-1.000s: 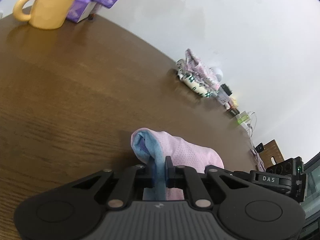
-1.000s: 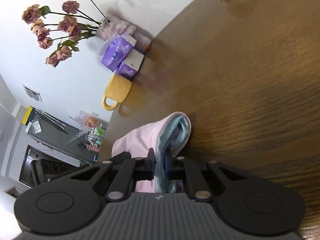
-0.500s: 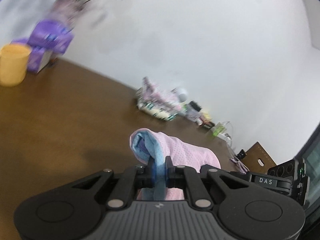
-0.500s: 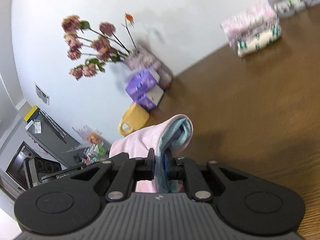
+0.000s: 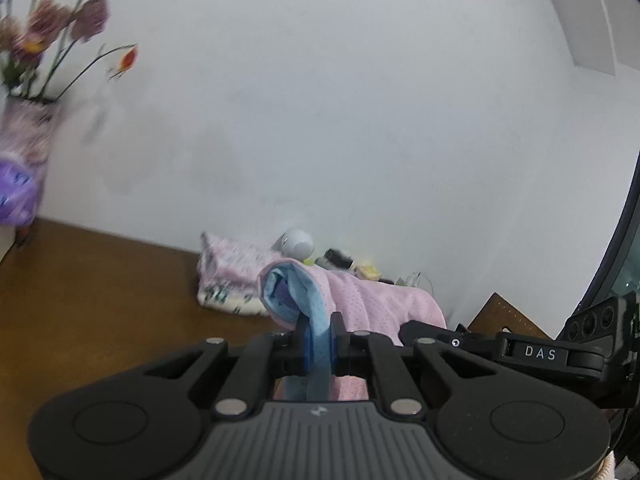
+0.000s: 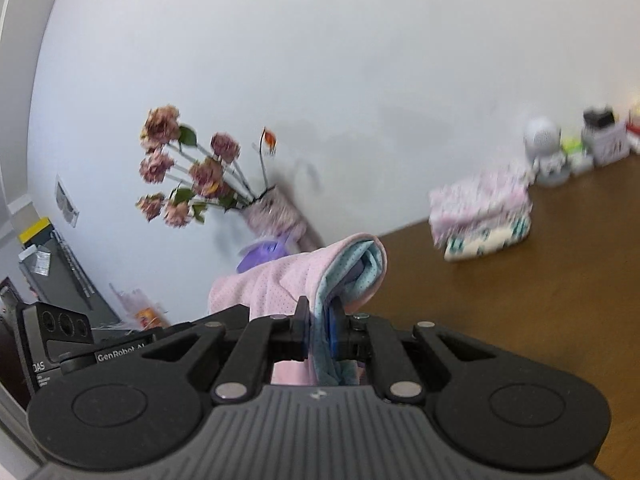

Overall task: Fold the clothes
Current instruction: 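Lift the folded towel with both grippers and carry it toward the clothes stack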

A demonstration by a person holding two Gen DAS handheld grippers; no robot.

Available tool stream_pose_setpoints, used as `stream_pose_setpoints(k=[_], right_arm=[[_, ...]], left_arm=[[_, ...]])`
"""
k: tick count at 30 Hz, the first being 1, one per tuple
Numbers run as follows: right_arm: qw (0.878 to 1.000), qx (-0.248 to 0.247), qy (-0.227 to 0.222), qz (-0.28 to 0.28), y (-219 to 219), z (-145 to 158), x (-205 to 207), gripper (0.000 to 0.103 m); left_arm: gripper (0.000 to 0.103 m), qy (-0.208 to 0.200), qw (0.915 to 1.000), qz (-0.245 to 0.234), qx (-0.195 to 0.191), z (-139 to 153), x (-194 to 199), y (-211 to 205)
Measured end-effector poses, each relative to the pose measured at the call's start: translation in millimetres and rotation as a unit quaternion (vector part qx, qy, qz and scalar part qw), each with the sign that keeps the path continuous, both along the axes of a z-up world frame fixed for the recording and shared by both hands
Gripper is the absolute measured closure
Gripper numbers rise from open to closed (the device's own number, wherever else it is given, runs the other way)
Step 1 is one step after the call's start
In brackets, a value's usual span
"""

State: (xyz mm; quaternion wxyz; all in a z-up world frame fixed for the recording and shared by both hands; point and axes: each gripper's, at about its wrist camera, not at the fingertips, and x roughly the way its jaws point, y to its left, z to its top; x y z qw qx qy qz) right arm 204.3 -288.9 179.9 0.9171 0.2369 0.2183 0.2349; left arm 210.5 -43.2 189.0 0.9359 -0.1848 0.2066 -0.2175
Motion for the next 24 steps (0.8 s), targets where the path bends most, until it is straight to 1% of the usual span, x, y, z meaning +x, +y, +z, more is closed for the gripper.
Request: stream_pose_setpoints(k=[5,9,14,18,24], right_arm=[[1.000,-0.009,-0.008,-0.016,-15,19,27,0.095],[0.999,-0.016,-0.014,-0.028,-27,33,50,0.095],[0.999,-0.016,-0.005,-0.034,-42,36,99,0.095],[0.999,-0.020,-0.003,-0.040,-56,37,142,0.095],[0.998,-0.022,0.030,-0.045,-72,13,219,0.095]], left_arm=[[0.096,-0.019,0.9998,0.000,-0.007,16,32,-19],[0.096,-0.020,0.9997,0.000,-0.011,26,63,-24],[0.096,-0.018,0.9998,0.003,-0.006,34,110,-31],[0.096,-0.006,0.9999,0.010,0.000,30,158,-38],[0.096,0.027,0.9995,0.018,0.001,-1,239,-45]])
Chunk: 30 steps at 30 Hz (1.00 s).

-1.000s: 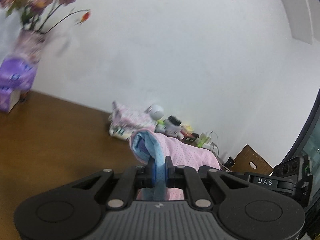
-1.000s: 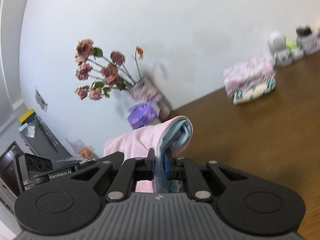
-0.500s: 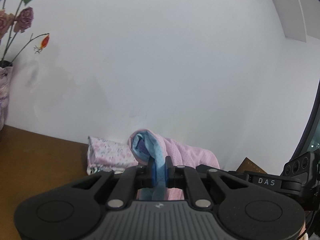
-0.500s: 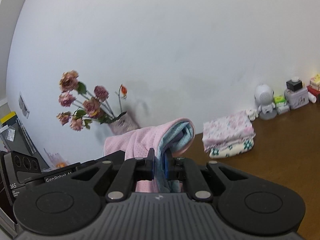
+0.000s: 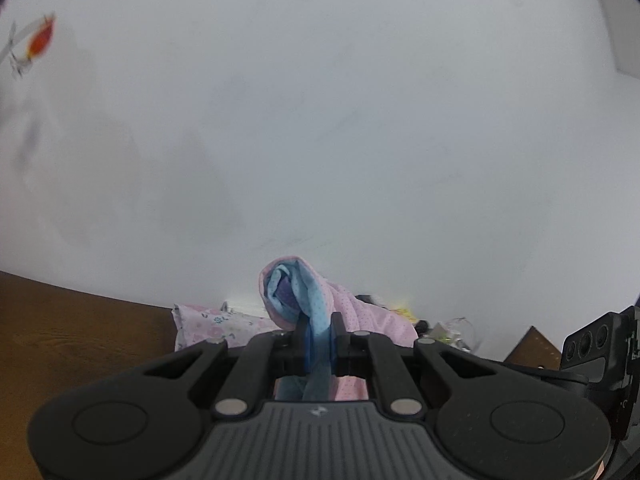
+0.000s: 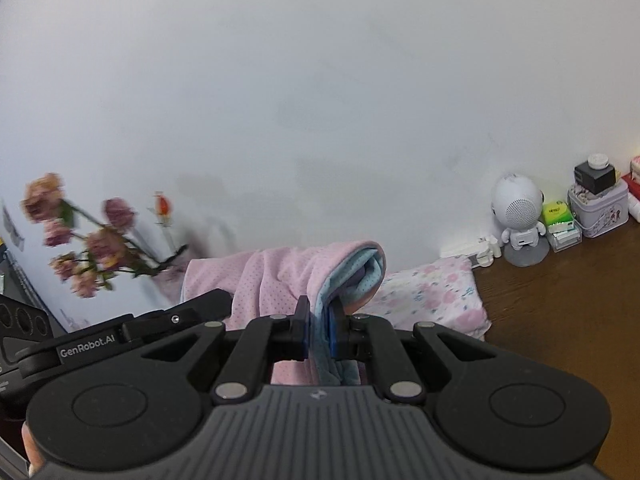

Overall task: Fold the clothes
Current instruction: 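Lift the folded towel with both grippers and carry it toward the clothes stack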

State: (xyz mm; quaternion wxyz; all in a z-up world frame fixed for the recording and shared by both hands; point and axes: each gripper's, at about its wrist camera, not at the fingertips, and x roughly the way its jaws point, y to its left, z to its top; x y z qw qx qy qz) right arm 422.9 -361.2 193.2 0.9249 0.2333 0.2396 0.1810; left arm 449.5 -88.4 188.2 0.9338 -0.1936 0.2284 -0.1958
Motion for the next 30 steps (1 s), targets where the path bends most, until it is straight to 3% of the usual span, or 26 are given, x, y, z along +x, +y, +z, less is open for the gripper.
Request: stream_pose_setpoints(k=[6,12,22,30], right_arm=[[0.999,0.007,0.042,0.000,-11,-41,76,0.095],[0.998,0.002,0.067,0.007,-13,-76,126,0.095],[0.996,-0.003,0.087,-0.009,-15,-103,167,0.095],[0.995,-0.002,0.094,-0.013,-15,-116,182,0.095]], left_arm=[[0.096,0.042,0.9991,0.010,0.004,-41,73,-7],[0.096,0.066,0.9977,0.017,0.004,-69,113,-11],[0.096,0.099,0.9946,0.032,0.004,-110,163,-13],[0.096,0.113,0.9929,0.037,0.005,-121,186,-6]])
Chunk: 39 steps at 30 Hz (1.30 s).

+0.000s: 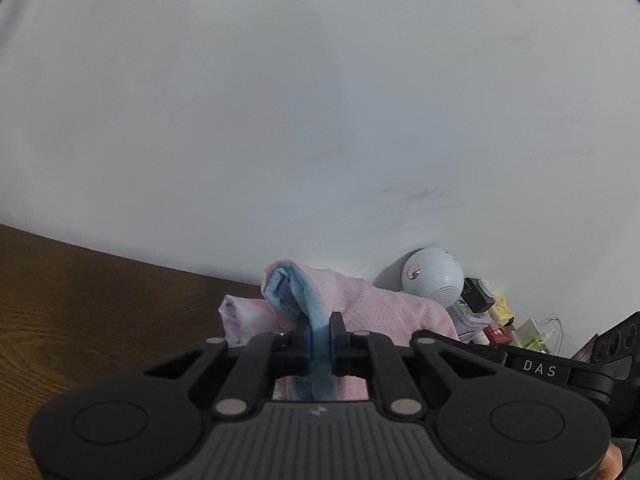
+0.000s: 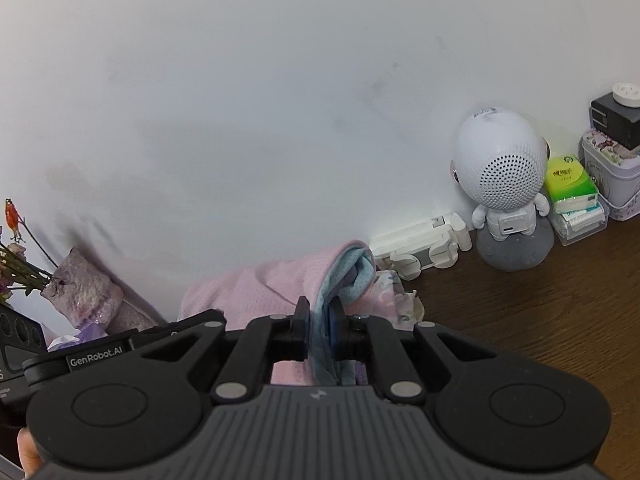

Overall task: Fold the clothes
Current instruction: 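Lift the folded towel with both grippers and carry it toward the clothes stack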

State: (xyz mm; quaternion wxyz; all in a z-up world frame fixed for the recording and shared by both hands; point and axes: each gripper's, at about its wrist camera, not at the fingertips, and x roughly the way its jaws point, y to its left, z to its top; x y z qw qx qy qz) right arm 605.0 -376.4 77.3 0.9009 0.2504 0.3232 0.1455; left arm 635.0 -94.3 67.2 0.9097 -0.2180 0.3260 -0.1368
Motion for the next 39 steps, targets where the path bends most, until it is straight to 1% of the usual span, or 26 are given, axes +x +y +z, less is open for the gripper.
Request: stream_pose_setpoints(k=[3,4,5,6,7,8,9,12,13,14,15,16,17,18,21,25,29,33,36,39], right_arm=[[1.000,0.008,0.004,-0.001,-2,-7,5,0.093],[1.000,0.012,0.005,0.001,-4,-9,5,0.092],[1.000,0.016,0.004,0.002,-5,-10,5,0.087],[1.000,0.019,0.003,0.001,-7,-10,4,0.078],[1.000,0.020,0.000,-0.003,-9,-9,2,0.071],[1.000,0.017,-0.005,-0.008,-11,-7,-1,0.060],[1.000,0.009,-0.013,-0.012,-13,-3,-4,0.060],[0.998,-0.031,-0.051,-0.034,-15,13,-18,0.060],[0.996,-0.046,-0.072,-0.041,-13,19,-23,0.060],[0.994,-0.055,-0.090,-0.040,-8,25,-27,0.061],[0.992,-0.063,-0.107,-0.036,-3,30,-30,0.070],[0.991,-0.070,-0.114,-0.029,4,32,-30,0.077],[0.990,-0.077,-0.114,-0.021,12,33,-28,0.085],[0.990,-0.087,-0.113,-0.014,19,33,-25,0.087],[0.987,-0.119,-0.106,-0.015,32,27,-14,0.088],[0.987,-0.134,-0.089,-0.022,33,12,-2,0.088],[0.985,-0.145,-0.085,-0.025,33,3,0,0.088],[0.984,-0.138,-0.114,-0.006,31,11,-19,0.088],[0.982,-0.149,-0.116,0.019,38,12,-30,0.088],[0.979,-0.173,-0.109,0.024,46,2,-32,0.087]], left_arm=[[0.094,0.005,1.0000,0.001,-0.002,-3,4,0],[0.092,0.006,1.0000,0.001,-0.005,-2,4,1],[0.086,0.005,0.9999,0.001,-0.009,-2,4,2],[0.084,-0.002,1.0000,0.004,-0.002,1,2,3],[0.075,-0.012,0.9998,0.008,0.014,7,-1,3],[0.066,-0.026,0.9990,0.012,0.035,13,-5,2],[0.063,-0.042,0.9978,0.015,0.049,20,-10,1],[0.063,-0.089,0.9918,0.025,0.088,42,-25,-1],[0.064,-0.102,0.9908,0.019,0.087,47,-27,-3],[0.069,-0.103,0.9909,0.013,0.086,49,-26,-8],[0.076,-0.102,0.9911,0.006,0.085,51,-25,-12],[0.085,-0.097,0.9918,-0.001,0.084,50,-21,-18],[0.087,-0.090,0.9924,-0.006,0.083,47,-18,-23],[0.087,-0.083,0.9931,-0.011,0.083,44,-14,-28],[0.088,-0.061,0.9941,-0.015,0.089,30,-4,-36],[0.088,-0.038,0.9936,-0.022,0.104,13,4,-39],[0.088,-0.054,0.9918,-0.045,0.107,19,-8,-32],[0.087,-0.071,0.9892,-0.072,0.106,26,-24,-25],[0.087,-0.073,0.9891,-0.069,0.108,24,-30,-20],[0.087,-0.073,0.9891,-0.066,0.109,21,-37,-15]])
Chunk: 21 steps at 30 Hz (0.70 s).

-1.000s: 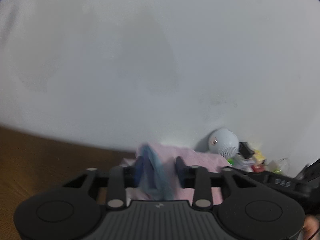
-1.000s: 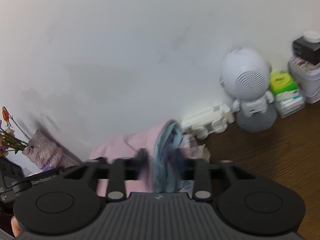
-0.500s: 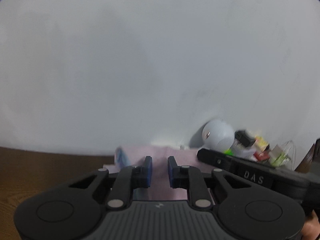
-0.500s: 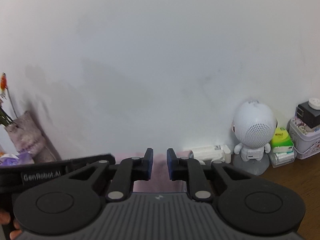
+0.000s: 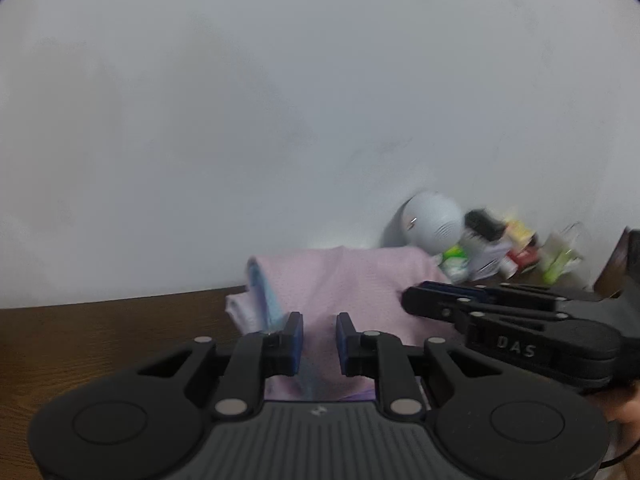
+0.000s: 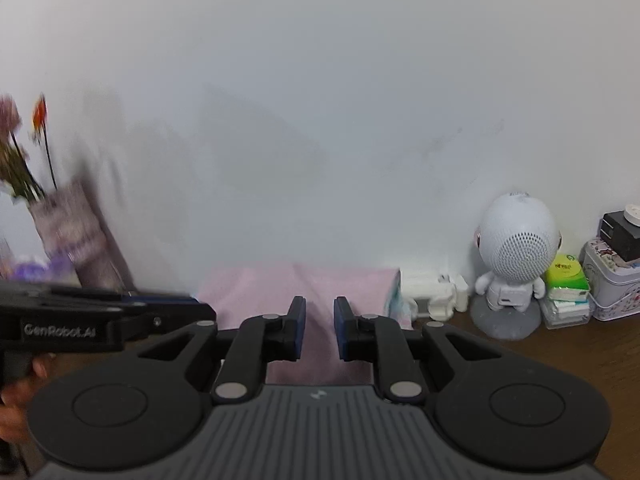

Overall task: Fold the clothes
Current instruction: 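Lower the pink towel onto the clothes stack and open both grippers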

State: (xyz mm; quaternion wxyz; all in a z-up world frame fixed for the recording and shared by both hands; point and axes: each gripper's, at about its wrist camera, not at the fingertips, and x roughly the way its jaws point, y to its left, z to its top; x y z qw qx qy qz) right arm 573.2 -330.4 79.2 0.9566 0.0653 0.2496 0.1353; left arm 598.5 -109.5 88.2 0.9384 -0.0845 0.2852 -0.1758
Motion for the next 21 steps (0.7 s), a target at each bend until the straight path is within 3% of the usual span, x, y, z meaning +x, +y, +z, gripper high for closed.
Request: stream_pose_setpoints(k=[3,5,8,10,12,17,21], right_arm=[[1.000,0.028,-0.009,-0.003,-5,-4,-6,0.087],[0.999,0.042,-0.021,-0.004,-8,-4,-13,0.086],[0.998,0.040,-0.045,-0.004,-8,0,-31,0.071],[0.998,0.031,-0.055,-0.002,-7,0,-43,0.063],[0.998,0.016,-0.058,-0.001,-4,-2,-53,0.048],[0.998,-0.018,-0.064,-0.008,4,-10,-79,0.024],[0.997,-0.027,-0.072,-0.014,8,-17,-90,0.014]], left_arm=[[0.078,-0.001,1.0000,0.003,0.002,-3,-6,5],[0.055,-0.012,0.9999,0.009,-0.003,-1,-15,11],[0.031,-0.037,0.9988,0.028,-0.014,5,-38,25],[0.023,-0.047,0.9978,0.044,-0.015,6,-52,30],[0.019,-0.055,0.9968,0.057,-0.002,6,-66,33],[0.014,-0.072,0.9937,0.081,0.027,-10,-91,28],[0.013,-0.083,0.9908,0.098,0.043,-24,-104,21]])
